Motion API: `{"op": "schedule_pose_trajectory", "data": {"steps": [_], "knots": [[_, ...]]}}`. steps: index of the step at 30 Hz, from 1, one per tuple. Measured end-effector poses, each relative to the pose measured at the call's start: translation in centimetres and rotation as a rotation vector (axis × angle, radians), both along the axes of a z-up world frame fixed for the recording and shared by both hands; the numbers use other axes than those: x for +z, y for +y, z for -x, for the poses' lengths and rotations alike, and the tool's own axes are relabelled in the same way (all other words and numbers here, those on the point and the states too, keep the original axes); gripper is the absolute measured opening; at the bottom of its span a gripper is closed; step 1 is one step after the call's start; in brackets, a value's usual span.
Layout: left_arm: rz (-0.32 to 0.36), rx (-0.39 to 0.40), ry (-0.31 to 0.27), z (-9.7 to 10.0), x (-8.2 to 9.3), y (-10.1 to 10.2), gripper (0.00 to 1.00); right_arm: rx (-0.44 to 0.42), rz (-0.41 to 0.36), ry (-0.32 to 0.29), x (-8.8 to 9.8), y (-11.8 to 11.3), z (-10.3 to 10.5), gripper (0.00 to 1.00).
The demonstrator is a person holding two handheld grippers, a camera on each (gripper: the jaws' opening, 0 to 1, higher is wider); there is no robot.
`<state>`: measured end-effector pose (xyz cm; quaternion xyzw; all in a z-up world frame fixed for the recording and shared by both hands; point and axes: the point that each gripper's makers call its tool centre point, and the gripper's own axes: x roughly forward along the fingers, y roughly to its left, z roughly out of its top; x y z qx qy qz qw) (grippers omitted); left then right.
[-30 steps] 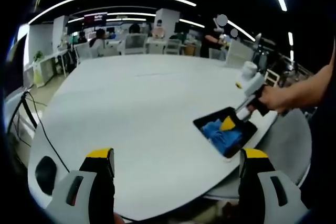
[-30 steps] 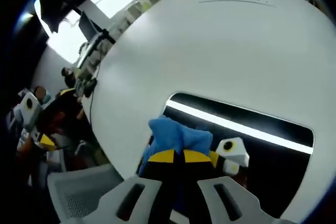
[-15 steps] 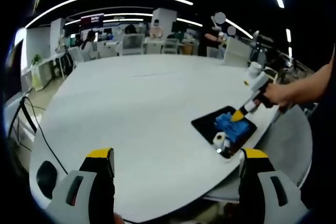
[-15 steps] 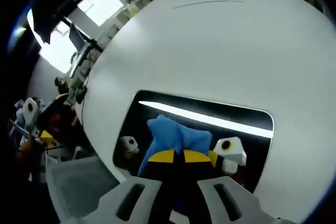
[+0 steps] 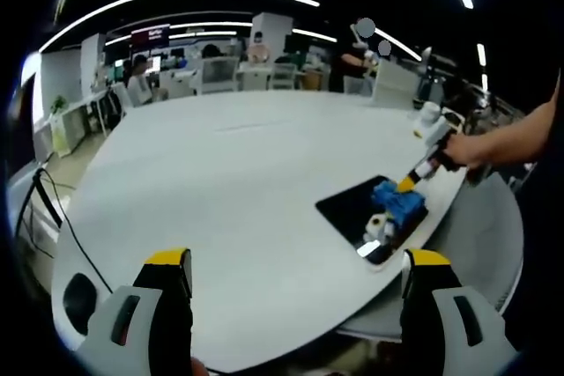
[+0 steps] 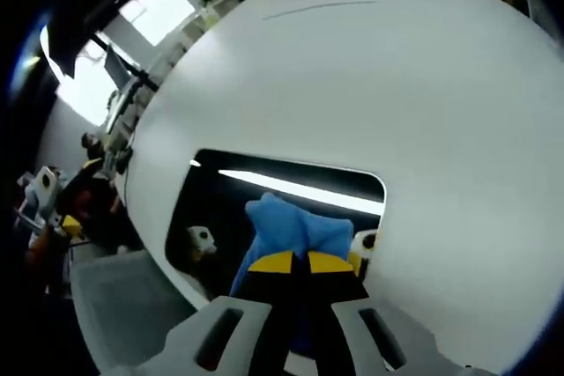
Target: Wipe the mirror surface with the cleaning cloth until all visible marks leave the cleaned area.
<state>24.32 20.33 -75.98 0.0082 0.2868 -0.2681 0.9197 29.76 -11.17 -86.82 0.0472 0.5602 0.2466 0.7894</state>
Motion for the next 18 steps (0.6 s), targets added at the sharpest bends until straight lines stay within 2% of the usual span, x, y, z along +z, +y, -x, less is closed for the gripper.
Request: {"op": "schedule_pose_trajectory", "data": {"steps": [8, 14, 18], "knots": [[-0.004, -0.005, -0.003, -0.1, -0.1, -0.6, 1.00, -0.030, 0.041, 0.017, 0.0, -3.0, -0.1, 0.00], [-0.010, -0.010, 0.002, 0.0, -0.4, -1.1, 1.00, -0.010, 0.061, 0.023, -0.1, -2.8, -0.1, 0.00], [-0.003, -0.008, 0.000, -0.1, -0.4, -1.3, 1.00, -0.014, 0.046, 0.018, -0.1, -2.9, 0.0, 0.00]]}}
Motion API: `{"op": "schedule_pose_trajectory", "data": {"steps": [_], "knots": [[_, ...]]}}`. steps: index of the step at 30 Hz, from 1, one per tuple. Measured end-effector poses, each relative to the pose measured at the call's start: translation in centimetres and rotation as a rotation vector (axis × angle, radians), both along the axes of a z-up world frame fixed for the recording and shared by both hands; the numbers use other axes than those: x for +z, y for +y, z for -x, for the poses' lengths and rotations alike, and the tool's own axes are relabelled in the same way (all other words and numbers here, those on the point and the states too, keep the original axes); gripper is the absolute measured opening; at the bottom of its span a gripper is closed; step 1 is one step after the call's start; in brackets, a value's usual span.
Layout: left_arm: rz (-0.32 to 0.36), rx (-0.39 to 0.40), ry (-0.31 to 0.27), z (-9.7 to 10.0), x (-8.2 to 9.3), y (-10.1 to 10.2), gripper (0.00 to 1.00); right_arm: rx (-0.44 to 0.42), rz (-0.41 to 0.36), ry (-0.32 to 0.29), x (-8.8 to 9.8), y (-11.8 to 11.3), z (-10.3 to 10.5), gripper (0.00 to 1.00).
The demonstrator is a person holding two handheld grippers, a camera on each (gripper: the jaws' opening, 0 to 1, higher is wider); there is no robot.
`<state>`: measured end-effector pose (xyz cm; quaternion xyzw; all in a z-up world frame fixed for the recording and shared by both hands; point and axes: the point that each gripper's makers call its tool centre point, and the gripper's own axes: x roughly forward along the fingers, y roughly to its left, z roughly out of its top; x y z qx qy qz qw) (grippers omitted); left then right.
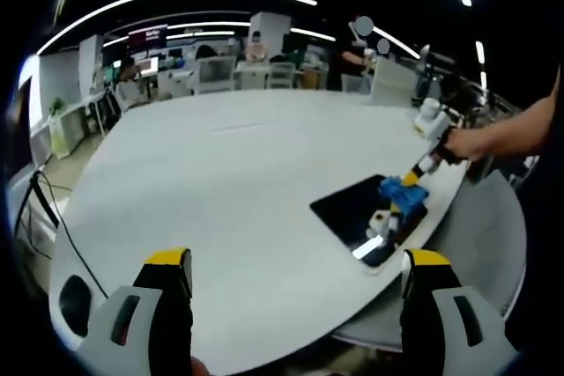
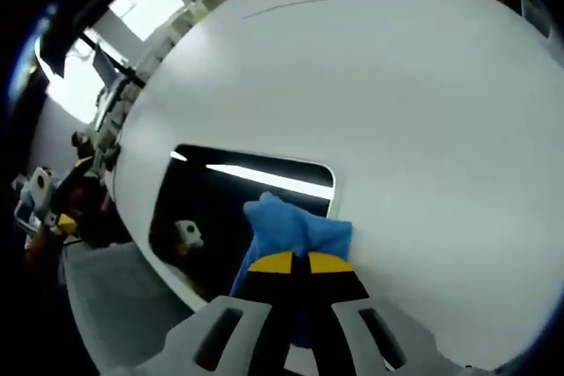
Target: Wipe the mirror surface with the cleaning cloth until all visible marks leave the cleaned area.
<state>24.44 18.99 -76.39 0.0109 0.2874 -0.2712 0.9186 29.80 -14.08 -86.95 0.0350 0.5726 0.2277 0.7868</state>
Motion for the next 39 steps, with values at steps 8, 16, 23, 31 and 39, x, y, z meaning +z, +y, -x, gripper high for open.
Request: {"op": "schedule_pose_trajectory", "data": {"steps": [8, 16, 23, 31, 39], "knots": [[-0.007, -0.013, 0.009, 0.4, -0.4, -0.4, 1.00, -0.050, 0.010, -0.035, 0.1, 0.3, 0.4, 0.00], [-0.009, 0.005, 0.020, 0.5, -0.5, 0.5, 1.00, -0.031, 0.018, -0.039, 0.1, 0.4, 3.1, 0.00], [-0.007, 0.007, 0.020, 0.5, -0.6, 0.5, 1.00, -0.054, 0.002, -0.026, 0.0, 0.0, 4.8, 0.00], [-0.007, -0.003, 0.021, 0.5, -0.7, 0.3, 1.00, -0.067, -0.001, -0.023, 0.0, 0.2, 4.9, 0.00], [-0.018, 0.015, 0.018, 0.6, -0.7, 1.5, 1.00, -0.110, 0.004, -0.024, 0.1, 0.4, 4.9, 0.00]]}}
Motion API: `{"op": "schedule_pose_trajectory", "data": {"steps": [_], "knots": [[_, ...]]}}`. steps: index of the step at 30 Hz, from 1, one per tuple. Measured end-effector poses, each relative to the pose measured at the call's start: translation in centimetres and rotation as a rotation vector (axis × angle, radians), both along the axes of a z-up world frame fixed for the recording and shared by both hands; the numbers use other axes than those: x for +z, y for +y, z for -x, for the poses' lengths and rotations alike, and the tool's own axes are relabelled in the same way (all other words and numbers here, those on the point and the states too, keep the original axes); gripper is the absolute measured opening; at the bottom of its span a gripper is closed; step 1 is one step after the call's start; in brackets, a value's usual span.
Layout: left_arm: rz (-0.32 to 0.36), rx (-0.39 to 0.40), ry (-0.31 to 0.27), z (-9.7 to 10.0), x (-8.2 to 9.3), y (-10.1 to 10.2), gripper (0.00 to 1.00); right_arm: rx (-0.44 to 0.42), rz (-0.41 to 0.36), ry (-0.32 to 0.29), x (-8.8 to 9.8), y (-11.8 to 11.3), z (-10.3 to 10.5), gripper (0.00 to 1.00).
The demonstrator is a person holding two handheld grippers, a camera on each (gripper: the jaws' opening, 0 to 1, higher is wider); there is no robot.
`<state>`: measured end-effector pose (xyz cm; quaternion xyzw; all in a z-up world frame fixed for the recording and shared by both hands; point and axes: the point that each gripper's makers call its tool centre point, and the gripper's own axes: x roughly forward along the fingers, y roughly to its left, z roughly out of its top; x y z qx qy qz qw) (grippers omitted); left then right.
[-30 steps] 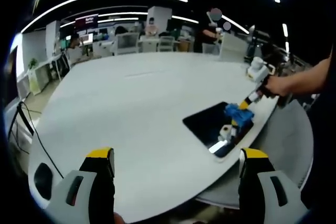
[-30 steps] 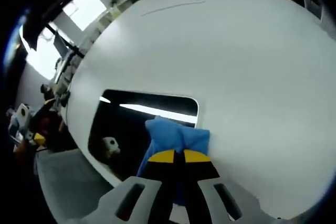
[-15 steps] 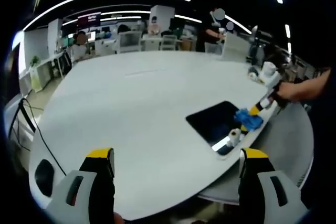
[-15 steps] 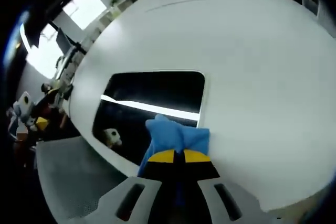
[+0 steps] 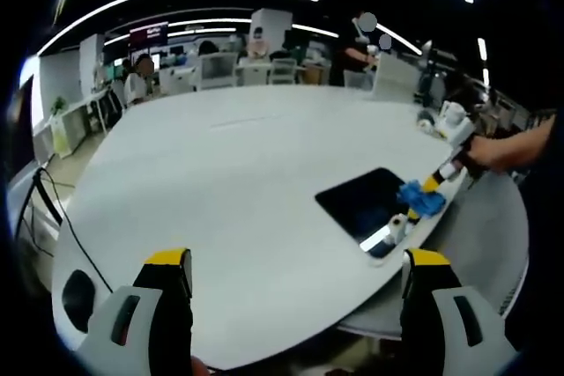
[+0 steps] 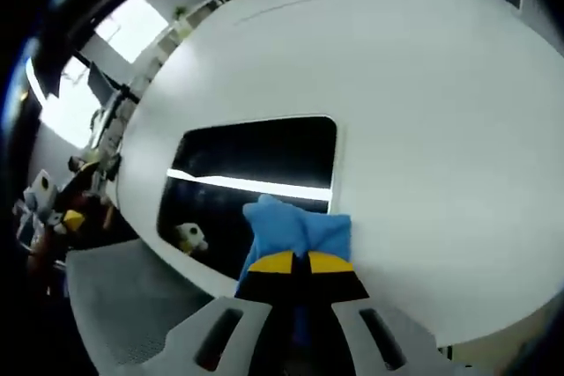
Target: Wipe the mirror surface with the cleaning cloth until all visible marks leave the cleaned area.
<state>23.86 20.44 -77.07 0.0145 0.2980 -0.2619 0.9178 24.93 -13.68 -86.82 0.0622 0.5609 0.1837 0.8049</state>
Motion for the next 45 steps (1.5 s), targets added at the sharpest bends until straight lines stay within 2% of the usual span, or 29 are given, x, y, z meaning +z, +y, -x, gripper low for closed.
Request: {"op": "schedule_pose_trajectory", "data": {"steps": [7, 12, 26, 32, 35, 45], "knots": [[-0.001, 0.010, 0.005, 0.4, -0.3, 1.0, 1.00, -0.029, 0.004, -0.028, 0.1, 0.5, 0.0, 0.00], [0.000, 0.011, 0.001, 0.3, -0.1, 1.6, 1.00, -0.036, -0.027, -0.022, 0.1, 2.1, 0.1, 0.00], [0.001, 0.006, -0.003, 0.1, 0.2, 3.1, 1.00, 0.029, -0.028, -0.008, 0.1, 7.0, -0.1, 0.00], [-0.001, -0.005, 0.004, 0.3, 0.0, 3.5, 1.00, 0.088, -0.015, -0.011, 0.0, 9.5, -0.3, 0.00], [-0.014, 0.009, -0.019, 0.1, 0.4, 4.2, 1.00, 0.110, -0.018, -0.013, 0.0, 10.5, -0.4, 0.00], [-0.009, 0.014, -0.022, 0.0, 0.3, 5.0, 1.00, 0.103, -0.041, -0.014, 0.0, 12.9, -0.6, 0.00]]}}
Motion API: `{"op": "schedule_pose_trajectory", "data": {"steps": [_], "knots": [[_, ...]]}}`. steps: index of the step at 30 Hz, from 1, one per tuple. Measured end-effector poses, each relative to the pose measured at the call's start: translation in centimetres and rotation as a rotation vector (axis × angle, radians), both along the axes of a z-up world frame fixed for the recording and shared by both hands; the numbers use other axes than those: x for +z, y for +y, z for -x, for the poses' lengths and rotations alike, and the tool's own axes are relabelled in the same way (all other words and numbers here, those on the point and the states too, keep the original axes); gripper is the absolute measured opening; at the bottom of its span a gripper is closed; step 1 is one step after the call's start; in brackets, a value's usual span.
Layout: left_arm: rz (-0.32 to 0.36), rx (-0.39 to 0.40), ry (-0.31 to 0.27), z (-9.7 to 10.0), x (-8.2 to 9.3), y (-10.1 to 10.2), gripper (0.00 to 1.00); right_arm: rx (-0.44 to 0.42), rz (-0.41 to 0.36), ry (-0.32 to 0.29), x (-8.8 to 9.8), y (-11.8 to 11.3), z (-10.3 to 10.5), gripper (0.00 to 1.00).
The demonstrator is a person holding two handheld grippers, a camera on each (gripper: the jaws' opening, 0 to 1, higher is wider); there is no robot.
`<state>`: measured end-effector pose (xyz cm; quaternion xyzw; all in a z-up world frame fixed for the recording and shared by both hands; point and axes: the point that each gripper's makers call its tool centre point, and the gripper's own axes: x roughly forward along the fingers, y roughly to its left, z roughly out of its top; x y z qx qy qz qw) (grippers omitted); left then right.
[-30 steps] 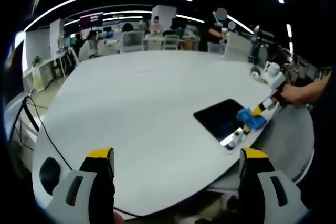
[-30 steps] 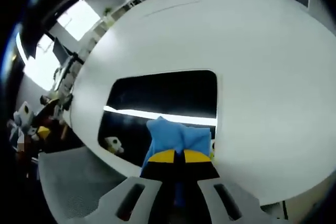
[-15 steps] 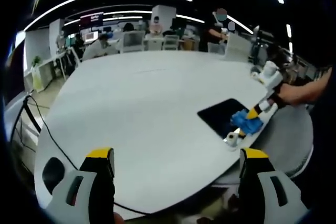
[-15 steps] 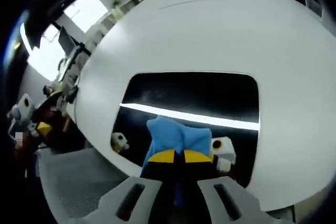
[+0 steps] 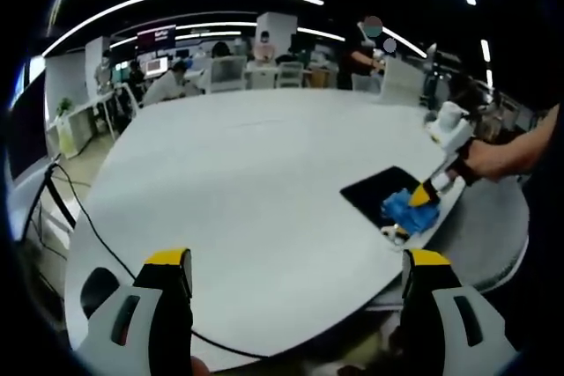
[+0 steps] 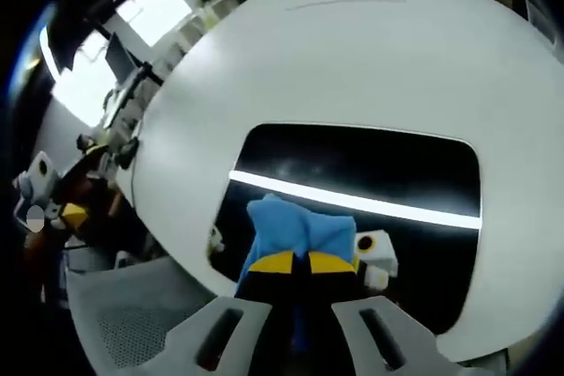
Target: Wipe the mirror surface with the cleaning cloth until all visible marks leave the cleaned area.
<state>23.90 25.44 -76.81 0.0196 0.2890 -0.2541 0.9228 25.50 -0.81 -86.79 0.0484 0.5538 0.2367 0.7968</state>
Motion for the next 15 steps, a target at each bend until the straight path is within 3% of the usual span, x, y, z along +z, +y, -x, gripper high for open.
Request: {"op": "schedule_pose_trajectory", "data": {"steps": [15], "knots": [[0.020, -0.004, 0.014, 0.0, -0.4, -0.2, 1.00, 0.087, -0.037, -0.008, 0.0, 5.5, -0.3, 0.00]]}}
